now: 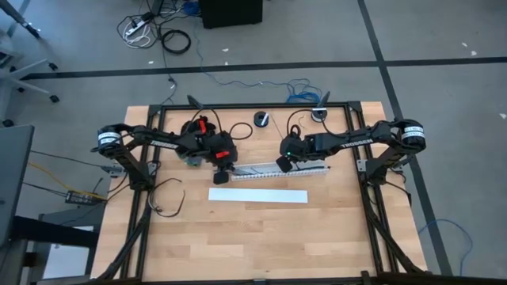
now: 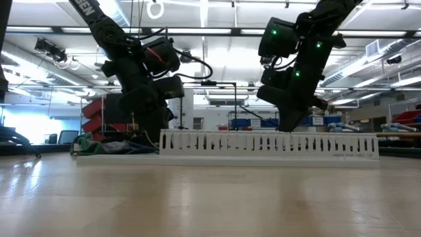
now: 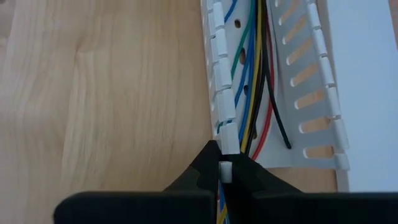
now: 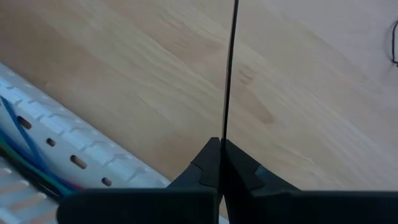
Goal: Ziptie cables
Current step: Put the ziptied cables into the white cable duct
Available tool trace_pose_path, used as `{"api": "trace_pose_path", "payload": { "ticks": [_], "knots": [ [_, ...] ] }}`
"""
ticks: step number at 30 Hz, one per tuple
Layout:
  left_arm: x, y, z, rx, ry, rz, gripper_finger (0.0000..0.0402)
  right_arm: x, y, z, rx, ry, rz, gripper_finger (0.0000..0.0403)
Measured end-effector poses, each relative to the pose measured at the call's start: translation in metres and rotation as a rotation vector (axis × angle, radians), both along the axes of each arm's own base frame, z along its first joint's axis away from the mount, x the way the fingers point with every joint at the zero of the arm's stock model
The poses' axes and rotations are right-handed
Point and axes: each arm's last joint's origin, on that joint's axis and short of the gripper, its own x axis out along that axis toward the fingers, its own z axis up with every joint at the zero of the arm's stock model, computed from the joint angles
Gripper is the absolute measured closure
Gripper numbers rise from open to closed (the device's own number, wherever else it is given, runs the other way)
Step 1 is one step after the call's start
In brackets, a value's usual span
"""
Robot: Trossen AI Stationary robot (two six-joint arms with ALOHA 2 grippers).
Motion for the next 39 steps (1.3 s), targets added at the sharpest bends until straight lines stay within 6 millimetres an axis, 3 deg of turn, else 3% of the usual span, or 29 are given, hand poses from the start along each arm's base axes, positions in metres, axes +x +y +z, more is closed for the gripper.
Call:
{"api": "trace_pose_path", "payload": {
  "ticks": [11, 23, 39],
  "knots": [
    [0.001, 0.000, 0.003, 0.000, -0.020, 0.007, 0.0401, -0.004, -0.001, -0.001, -0.012, 0.042, -0.019, 0.0403],
    [0.014, -0.005, 0.026, 0.016, -0.046, -0.031, 0.0401, -0.004, -0.001, -0.001, -0.017, 0.045, -0.022, 0.0403],
    [0.015, -0.005, 0.027, 0.020, -0.041, -0.016, 0.0401, -0.006, 0.002, -0.002, -0.030, 0.052, -0.057, 0.0403]
  ]
}}
